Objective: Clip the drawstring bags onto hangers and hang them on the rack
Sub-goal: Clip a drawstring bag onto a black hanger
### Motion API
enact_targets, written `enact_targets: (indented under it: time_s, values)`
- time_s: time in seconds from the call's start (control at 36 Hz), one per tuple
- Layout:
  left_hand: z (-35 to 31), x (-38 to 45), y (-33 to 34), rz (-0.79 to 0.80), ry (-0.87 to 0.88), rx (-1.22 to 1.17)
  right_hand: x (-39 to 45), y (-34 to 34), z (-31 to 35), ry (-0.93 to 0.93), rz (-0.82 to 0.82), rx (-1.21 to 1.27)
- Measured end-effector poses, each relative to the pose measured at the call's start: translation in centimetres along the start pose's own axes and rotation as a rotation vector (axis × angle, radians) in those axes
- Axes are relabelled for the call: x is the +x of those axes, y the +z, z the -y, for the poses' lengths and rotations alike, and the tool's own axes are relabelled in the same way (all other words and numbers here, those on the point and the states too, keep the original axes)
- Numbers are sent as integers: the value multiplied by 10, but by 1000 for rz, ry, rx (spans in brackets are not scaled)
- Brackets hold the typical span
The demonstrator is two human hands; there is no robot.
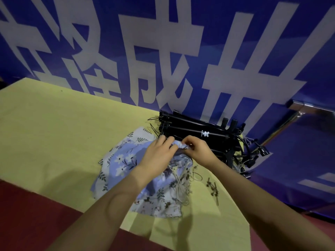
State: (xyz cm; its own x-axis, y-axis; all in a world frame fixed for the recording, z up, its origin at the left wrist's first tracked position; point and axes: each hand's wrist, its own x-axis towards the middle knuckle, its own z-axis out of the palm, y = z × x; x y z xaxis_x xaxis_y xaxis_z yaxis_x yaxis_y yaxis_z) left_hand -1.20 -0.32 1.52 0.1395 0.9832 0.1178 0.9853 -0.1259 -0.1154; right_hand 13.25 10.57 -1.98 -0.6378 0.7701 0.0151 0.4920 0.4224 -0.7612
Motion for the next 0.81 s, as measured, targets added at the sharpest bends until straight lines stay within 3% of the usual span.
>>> enact_targets:
  time_s: [0.31, 0.42, 0.53, 0.69, 0.81]
  values:
    - [-15, 11, -11, 35, -50, 150, -7, -4, 8, -62, -22, -78]
    - [-15, 12, -15, 50, 47, 144, -10, -7, 0, -41, -18, -110]
    - [-17, 11, -14, 222, 166, 93, -15, -13, -12, -48, -3, -167]
    - [-35, 16, -10, 347, 117, 10, -26, -22, -20, -43, 30, -134]
    - [-49, 18, -4, 336, 14, -57, -46, -33, -43, 63, -62, -108]
